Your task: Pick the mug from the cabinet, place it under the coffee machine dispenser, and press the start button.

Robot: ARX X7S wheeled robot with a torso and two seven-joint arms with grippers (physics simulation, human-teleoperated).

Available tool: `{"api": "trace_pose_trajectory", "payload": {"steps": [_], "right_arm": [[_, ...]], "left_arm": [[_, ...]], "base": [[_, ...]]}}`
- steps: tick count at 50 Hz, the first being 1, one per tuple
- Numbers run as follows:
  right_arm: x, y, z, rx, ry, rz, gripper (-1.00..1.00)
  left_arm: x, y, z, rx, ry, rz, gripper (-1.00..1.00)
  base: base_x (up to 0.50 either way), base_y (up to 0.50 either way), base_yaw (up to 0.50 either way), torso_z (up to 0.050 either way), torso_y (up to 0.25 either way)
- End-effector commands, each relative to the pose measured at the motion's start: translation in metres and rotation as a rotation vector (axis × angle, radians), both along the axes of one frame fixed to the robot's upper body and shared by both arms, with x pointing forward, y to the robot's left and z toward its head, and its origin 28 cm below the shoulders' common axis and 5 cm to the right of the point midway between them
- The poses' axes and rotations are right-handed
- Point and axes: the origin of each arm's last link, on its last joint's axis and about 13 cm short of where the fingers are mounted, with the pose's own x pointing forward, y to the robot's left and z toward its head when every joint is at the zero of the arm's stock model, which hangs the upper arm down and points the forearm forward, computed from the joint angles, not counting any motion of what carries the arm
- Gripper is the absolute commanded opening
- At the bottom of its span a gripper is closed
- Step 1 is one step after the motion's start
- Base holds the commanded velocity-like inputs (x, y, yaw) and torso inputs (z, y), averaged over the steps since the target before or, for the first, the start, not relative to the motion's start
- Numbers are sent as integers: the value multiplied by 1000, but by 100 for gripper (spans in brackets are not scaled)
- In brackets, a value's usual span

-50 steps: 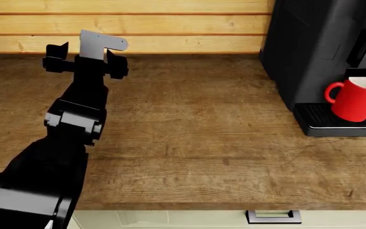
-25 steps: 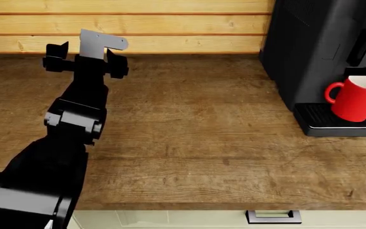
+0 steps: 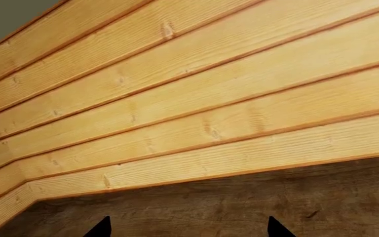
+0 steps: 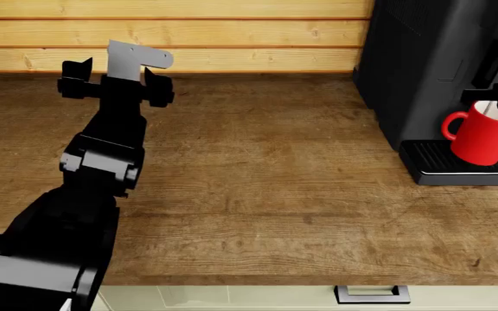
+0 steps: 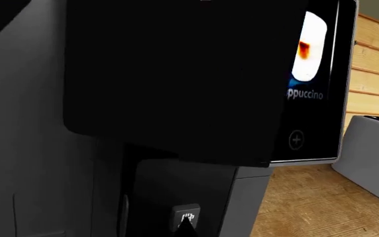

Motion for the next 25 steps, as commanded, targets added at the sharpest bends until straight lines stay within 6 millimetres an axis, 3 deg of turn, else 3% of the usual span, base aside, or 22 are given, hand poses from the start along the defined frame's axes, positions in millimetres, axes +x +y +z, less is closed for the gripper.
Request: {"api": "trace_pose_trajectory", "payload": {"steps": [1, 25], "right_arm": [[5, 1, -3, 4, 9, -4, -100], [6, 1, -1, 2, 9, -7, -100]], "left_arm": [[0, 1, 0, -2, 1, 2, 100], [0, 1, 1, -5, -1, 3, 100]], "base": [[0, 0, 0, 0, 0], [0, 0, 0, 0, 0]]}}
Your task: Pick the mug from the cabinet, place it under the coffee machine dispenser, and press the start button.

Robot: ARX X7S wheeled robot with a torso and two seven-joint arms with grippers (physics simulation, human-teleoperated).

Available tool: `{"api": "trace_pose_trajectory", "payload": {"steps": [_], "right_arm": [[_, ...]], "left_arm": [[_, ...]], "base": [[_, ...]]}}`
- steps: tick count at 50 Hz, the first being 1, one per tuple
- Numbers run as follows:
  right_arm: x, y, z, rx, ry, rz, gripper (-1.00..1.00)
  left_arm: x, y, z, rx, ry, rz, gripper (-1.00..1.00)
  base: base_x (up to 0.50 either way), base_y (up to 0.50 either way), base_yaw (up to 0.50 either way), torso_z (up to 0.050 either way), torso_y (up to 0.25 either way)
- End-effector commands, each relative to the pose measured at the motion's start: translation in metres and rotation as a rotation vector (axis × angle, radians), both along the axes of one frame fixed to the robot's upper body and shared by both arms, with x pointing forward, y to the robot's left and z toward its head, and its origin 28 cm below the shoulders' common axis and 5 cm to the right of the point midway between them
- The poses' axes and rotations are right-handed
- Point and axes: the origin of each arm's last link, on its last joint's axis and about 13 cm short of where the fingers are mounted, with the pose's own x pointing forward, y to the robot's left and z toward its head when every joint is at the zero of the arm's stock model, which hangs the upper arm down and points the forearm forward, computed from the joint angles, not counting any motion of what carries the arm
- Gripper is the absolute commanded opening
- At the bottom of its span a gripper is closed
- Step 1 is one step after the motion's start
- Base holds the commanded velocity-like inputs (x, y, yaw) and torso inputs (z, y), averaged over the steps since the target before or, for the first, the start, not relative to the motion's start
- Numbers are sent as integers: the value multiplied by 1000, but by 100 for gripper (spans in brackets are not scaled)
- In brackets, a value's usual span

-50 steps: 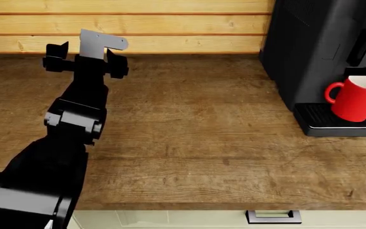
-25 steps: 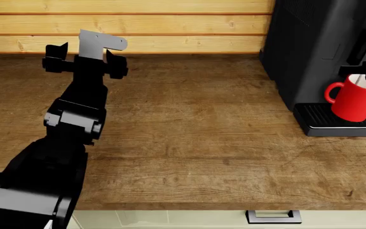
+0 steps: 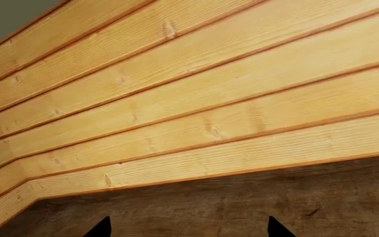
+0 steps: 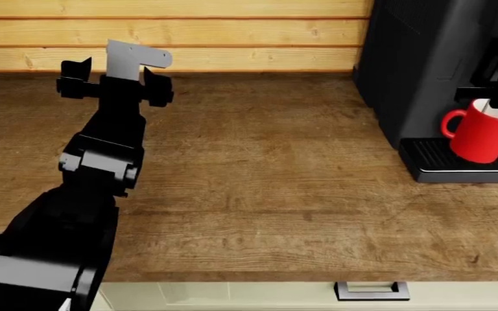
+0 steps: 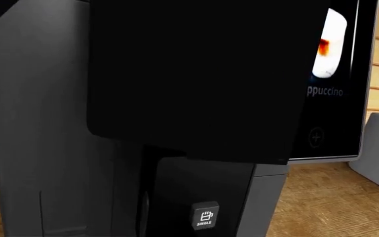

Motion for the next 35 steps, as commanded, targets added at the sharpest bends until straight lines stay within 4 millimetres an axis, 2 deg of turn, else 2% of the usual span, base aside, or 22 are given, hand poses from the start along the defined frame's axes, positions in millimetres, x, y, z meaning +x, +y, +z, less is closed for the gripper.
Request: {"api": "trace_pose_trajectory", "payload": {"steps": [1, 28, 31, 35], "right_arm": [[2, -2, -2, -27, 10, -51, -100], [5, 1, -4, -36, 14, -44, -100], [1, 3, -3, -33, 2, -36, -100], [-15, 10, 4, -29, -40, -8, -100]], "left_arm": [[0, 0, 0, -2, 0, 1, 100], [0, 1, 1, -7, -1, 3, 100], [0, 1, 1, -8, 0, 3, 100], [0, 2, 0, -11, 1, 5, 100]], "base": [[0, 0, 0, 0, 0], [0, 0, 0, 0, 0], [0, 0, 0, 0, 0], [0, 0, 0, 0, 0]]}}
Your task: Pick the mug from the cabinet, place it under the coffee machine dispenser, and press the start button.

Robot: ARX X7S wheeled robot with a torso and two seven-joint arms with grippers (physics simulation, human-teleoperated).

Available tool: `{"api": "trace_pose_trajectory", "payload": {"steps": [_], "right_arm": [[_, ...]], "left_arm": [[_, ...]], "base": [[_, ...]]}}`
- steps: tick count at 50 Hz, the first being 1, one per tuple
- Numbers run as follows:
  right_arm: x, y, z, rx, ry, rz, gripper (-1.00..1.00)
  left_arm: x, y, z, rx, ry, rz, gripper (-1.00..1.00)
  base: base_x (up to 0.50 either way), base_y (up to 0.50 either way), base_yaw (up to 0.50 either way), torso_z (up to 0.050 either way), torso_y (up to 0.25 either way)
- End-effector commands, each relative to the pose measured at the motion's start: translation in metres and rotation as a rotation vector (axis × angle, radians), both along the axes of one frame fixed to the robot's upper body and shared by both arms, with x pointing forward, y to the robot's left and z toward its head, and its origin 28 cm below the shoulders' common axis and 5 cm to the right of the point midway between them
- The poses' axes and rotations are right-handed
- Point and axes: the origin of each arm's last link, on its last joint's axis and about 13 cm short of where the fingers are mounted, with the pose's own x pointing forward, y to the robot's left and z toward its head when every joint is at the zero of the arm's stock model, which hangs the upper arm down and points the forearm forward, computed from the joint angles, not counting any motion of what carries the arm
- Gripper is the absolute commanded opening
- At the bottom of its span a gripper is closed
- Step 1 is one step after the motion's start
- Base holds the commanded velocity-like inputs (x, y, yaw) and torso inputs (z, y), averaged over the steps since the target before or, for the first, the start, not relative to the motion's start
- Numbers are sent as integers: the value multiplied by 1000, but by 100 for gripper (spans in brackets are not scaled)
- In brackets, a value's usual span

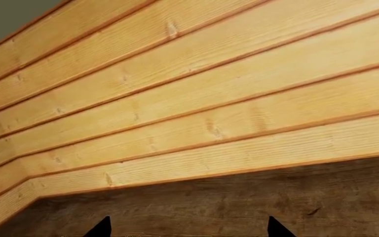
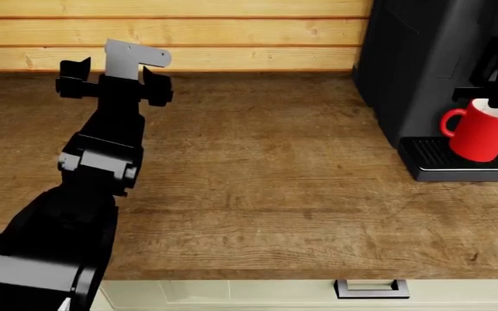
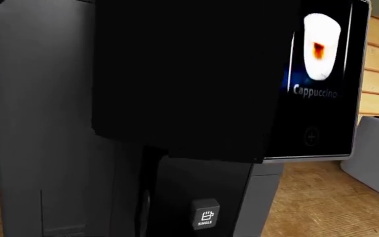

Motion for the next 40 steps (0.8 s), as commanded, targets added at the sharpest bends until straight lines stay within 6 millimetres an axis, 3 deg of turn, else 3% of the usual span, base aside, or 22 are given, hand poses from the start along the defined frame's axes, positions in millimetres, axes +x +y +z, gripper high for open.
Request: {"api": "trace_pose_trajectory", "payload": {"steps": [1, 12, 19, 21, 22, 24, 27, 28, 31, 35, 40], "right_arm": [[-22, 8, 7, -12, -45, 15, -100], [-98, 34, 20, -51, -148, 154, -100], [-144, 80, 21, 1, -234, 388, -100], [-154, 95, 23, 0, -262, 455, -100], [-157, 101, 23, -1, -279, 481, -100], [-163, 111, 26, 4, -317, 495, -100], [-175, 124, 34, 10, -367, 505, -100], [-181, 130, 35, 5, -370, 559, 100], [-195, 141, 38, -11, -399, 611, 100], [-206, 151, 39, 1, -449, 613, 100], [-215, 157, 39, 34, -521, 585, 100]], "left_arm": [[0, 1, -1, -5, 3, 3, 100], [0, 4, 4, -19, -9, -2, 100], [3, 4, 46, -66, -132, -155, 100], [-15, 20, 11, -126, 48, -119, 100], [-26, 22, 9, -150, 99, -121, 100], [-47, 21, 22, -177, 75, -163, 100], [-90, 9, 57, -205, -48, -269, 100], [-108, 4, 71, -200, -118, -316, 100], [-164, -9, 96, -172, -313, -432, 100], [-199, -14, 95, -199, -346, -496, 100], [-226, -19, 92, -215, -387, -546, 100]], "base": [[0, 0, 0, 0, 0], [0, 0, 0, 0, 0], [0, 0, 0, 0, 0], [0, 0, 0, 0, 0], [0, 0, 0, 0, 0], [0, 0, 0, 0, 0], [0, 0, 0, 0, 0], [0, 0, 0, 0, 0], [0, 0, 0, 0, 0], [0, 0, 0, 0, 0], [0, 0, 0, 0, 0]]}}
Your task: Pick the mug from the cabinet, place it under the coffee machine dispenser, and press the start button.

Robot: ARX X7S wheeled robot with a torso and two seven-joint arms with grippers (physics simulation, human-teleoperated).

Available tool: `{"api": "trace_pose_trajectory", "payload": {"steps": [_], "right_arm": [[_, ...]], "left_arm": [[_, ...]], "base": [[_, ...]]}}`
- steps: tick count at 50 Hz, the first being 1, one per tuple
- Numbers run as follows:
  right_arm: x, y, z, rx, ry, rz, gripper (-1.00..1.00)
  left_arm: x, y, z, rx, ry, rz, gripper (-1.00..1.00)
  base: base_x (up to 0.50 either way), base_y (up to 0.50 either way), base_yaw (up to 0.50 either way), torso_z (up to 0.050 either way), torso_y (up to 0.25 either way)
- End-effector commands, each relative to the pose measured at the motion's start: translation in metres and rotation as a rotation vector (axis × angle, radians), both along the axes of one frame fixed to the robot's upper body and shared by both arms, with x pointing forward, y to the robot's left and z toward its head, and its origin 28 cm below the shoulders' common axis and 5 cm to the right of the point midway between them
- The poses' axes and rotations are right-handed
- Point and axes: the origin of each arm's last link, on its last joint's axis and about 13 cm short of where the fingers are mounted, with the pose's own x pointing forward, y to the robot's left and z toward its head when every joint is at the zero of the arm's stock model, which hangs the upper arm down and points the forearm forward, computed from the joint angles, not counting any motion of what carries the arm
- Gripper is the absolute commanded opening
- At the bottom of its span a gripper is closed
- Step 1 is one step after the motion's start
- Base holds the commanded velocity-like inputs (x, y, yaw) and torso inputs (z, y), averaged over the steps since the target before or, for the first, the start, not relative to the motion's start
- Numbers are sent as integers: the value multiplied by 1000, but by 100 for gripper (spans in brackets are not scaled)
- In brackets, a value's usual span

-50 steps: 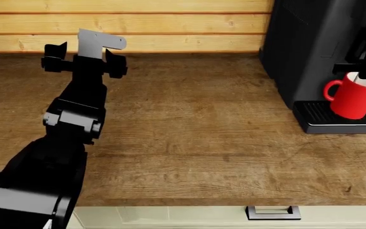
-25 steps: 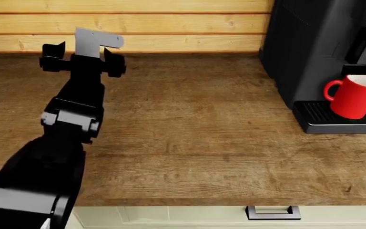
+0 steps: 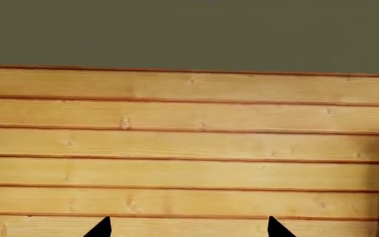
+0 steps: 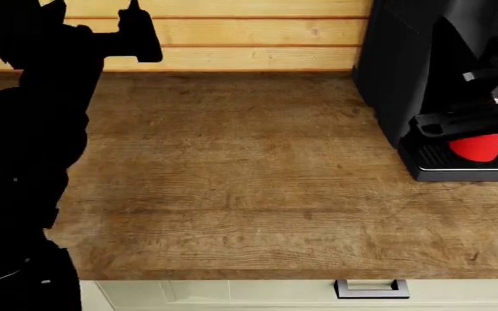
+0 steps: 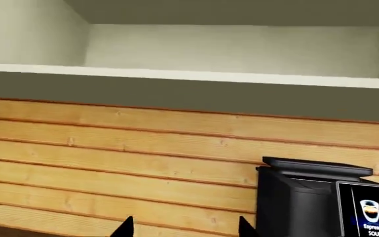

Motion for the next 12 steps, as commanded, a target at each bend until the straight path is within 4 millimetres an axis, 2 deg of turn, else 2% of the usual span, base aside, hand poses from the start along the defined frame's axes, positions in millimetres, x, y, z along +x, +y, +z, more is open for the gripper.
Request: {"api": "trace_pose_trajectory", "payload": {"steps": [1, 12], "right_arm": [[-41, 25, -7, 14, -104, 39, 100], [-39, 30, -13, 40, -130, 20, 100]], "left_arm": [[-108, -13, -4, 76, -189, -139, 100], [-126, -18, -16, 71, -170, -213, 100]], "base": [[0, 0, 0, 0, 0], [0, 0, 0, 0, 0]]}}
